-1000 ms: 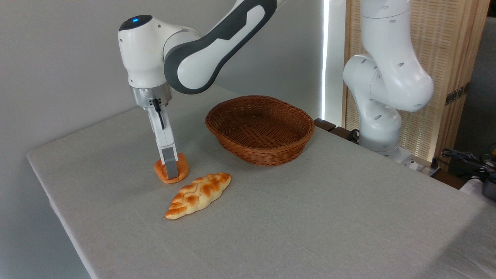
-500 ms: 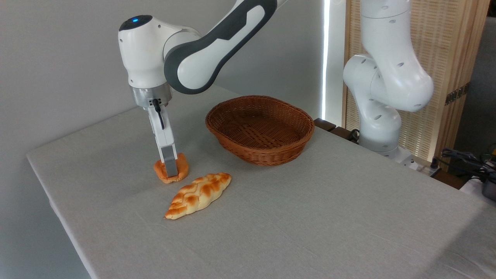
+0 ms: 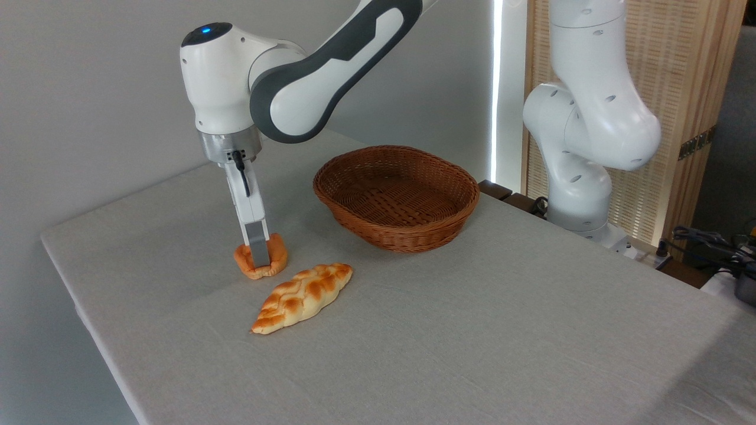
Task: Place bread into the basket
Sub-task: 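Close the gripper fingers around the round bread roll, then lift the roll and carry it over the wicker basket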
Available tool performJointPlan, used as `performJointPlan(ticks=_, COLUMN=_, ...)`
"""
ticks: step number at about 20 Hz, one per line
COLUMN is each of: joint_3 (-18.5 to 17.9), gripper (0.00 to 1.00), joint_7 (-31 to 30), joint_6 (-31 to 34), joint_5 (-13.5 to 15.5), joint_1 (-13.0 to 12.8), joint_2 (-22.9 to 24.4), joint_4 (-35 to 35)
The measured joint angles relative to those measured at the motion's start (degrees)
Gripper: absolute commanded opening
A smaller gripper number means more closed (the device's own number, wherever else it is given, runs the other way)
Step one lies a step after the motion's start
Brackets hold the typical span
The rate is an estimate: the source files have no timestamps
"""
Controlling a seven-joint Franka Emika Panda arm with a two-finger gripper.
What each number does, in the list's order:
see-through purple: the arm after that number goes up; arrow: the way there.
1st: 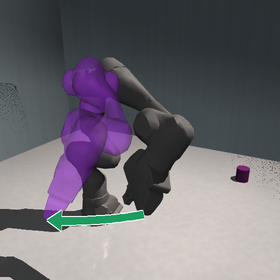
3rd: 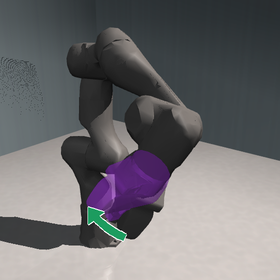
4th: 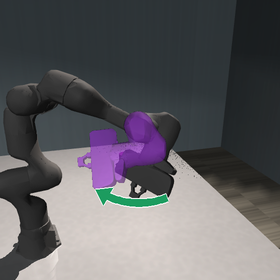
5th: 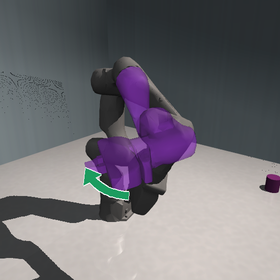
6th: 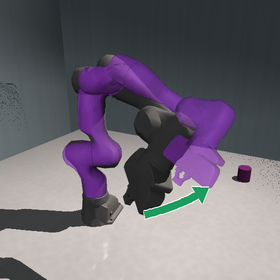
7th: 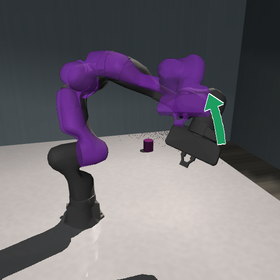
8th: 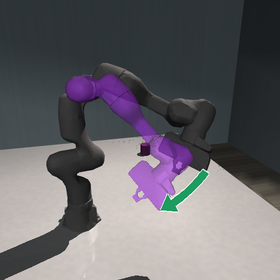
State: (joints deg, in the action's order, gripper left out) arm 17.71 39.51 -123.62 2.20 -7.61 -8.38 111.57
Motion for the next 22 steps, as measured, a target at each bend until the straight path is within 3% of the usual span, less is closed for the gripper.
performJointPlan(ticks=12, joint_3=-0.27, gripper=0.19, joint_7=-0.06, joint_6=-0.01, joint_5=0.45, joint_1=0.17, joint_2=0.63, joint_4=-1.88)
performJointPlan(ticks=15, joint_3=-0.28, gripper=0.21, joint_7=-0.07, joint_6=0.73, joint_5=5.47, joint_1=0.19, joint_2=3.85, joint_4=-2.69)
performJointPlan(ticks=20, joint_3=-0.24, gripper=0.23, joint_7=-0.03, joint_6=16.79, joint_5=7.79, joint_1=-0.77, joint_2=13.34, joint_4=-2.80)
performJointPlan(ticks=22, joint_3=-0.34, gripper=0.24, joint_7=-0.04, joint_6=24.15, joint_5=7.87, joint_1=-2.64, joint_2=18.12, joint_4=-2.34)
